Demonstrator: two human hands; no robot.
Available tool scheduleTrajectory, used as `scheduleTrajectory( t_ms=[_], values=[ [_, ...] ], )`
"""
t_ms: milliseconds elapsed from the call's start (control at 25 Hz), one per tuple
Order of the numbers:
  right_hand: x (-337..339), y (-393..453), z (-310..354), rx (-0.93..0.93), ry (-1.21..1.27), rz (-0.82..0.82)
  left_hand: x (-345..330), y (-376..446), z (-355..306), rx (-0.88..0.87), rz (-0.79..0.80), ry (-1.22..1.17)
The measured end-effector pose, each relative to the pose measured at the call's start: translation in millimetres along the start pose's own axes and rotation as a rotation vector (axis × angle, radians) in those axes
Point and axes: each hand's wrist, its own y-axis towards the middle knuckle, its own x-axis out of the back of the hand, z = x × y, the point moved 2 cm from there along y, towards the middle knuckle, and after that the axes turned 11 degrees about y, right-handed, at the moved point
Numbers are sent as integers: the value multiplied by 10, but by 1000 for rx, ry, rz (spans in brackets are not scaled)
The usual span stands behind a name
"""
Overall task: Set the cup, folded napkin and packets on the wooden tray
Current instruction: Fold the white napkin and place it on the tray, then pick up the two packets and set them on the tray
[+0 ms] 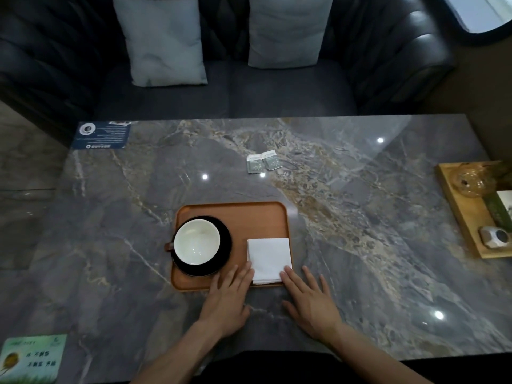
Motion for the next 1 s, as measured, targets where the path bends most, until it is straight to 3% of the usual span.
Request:
scheduleTrajectory(
  t_ms=[240, 440, 640, 1000],
  values=[
    [205, 47, -30, 103, 55, 17, 72, 14, -29, 36, 10, -79],
    [634, 167, -186, 286, 46, -201, 347, 89, -111, 175, -139, -232],
    [1125, 606, -374, 275, -43, -143, 928, 434, -18, 247, -198, -294],
    [2130, 1509, -329, 199, -121, -81, 1800, 1342, 819, 173, 118, -225]
  ],
)
